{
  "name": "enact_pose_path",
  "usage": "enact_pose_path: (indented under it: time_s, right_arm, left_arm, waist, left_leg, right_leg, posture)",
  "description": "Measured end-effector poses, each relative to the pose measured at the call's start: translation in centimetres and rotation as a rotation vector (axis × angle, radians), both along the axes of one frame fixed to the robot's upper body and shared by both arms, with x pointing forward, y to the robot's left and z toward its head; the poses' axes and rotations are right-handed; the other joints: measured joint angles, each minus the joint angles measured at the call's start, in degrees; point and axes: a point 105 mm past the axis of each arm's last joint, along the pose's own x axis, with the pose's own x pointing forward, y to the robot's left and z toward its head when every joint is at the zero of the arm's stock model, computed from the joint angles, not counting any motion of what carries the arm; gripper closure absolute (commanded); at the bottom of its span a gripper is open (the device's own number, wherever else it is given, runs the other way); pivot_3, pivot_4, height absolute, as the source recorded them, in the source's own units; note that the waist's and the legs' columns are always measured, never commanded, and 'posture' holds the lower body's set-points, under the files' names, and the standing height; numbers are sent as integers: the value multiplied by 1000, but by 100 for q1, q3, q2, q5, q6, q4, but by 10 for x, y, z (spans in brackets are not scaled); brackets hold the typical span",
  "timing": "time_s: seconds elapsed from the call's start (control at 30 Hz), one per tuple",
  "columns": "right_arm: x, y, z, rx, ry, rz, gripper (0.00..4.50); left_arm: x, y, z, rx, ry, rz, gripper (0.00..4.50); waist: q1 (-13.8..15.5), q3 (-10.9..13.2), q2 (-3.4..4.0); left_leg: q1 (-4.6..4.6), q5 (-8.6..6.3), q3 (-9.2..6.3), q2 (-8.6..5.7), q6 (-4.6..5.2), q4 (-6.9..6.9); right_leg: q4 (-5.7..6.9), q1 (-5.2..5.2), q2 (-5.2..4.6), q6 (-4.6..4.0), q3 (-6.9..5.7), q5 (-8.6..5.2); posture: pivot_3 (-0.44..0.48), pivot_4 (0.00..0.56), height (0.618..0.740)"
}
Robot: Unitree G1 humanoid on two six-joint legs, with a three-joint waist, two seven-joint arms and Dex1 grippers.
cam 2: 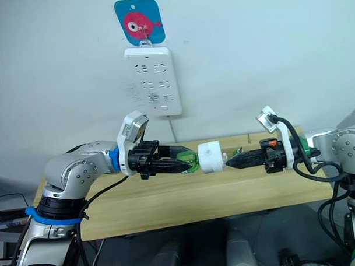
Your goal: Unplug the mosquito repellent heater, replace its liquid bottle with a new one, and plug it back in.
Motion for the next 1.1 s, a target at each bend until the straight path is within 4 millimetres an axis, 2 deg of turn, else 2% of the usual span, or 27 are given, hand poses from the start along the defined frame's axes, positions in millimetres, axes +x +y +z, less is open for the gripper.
enact_pose_path:
  time_s: [0.17,0.33,0.47,0.57,0.67,0.83,0.93,1.1]
  right_arm:
    - [24,1,-15,17,-11,-85,4456]
    - [34,25,-29,54,-23,-84,4456]
    - [28,42,-40,83,2,-73,4456]
    - [1,48,-47,111,69,-12,4456]
    - [-15,48,-36,160,86,18,4456]
    - [-22,55,0,249,41,89,4456]
    - [-13,63,20,283,-5,88,4456]
    - [4,64,29,288,-5,35,4456]
  left_arm:
    - [0,0,0,-1,1,-2,2307]
    - [0,0,1,-1,-2,-3,2307]
    - [1,-2,5,-5,-19,-1,2307]
    - [15,-3,3,-20,-45,77,2307]
    - [29,3,-4,-3,-59,156,2307]
    - [29,2,-4,-8,-74,156,2307]
    - [27,1,-5,-8,-69,143,2307]
    - [24,-1,-10,8,-52,125,2307]
  waist:
    - [-10,0,0]
    - [-14,0,0]
    - [5,0,0]
    - [89,0,0]
    - [91,0,0]
    - [69,-1,2]
    - [58,-2,3]
    - [70,-2,3]
  left_leg:
    - [0,0,1,0,-1,-1]
    - [0,0,-5,1,-2,-2]
    - [0,1,-15,0,-3,-1]
    - [-1,1,-20,-1,-3,-1]
    - [-1,1,-14,-4,-3,3]
    - [4,1,-13,-2,-3,2]
    - [4,1,-13,-2,-4,0]
    - [-1,1,-10,-5,-3,0]
  right_leg:
    - [1,-2,0,0,2,0]
    - [3,-3,0,0,4,0]
    - [5,-1,0,0,2,0]
    - [4,0,-2,0,-2,1]
    - [-1,1,-2,-1,3,1]
    - [6,0,-1,-1,4,1]
    - [9,-1,-1,-1,2,1]
    - [6,-3,-2,1,2,2]
  posture:
    - [-161,244,740]
    - [-151,243,740]
    - [-142,244,740]
    - [-139,244,740]
    - [-138,242,740]
    - [-149,234,740]
    - [-152,225,740]
    - [-147,219,740]
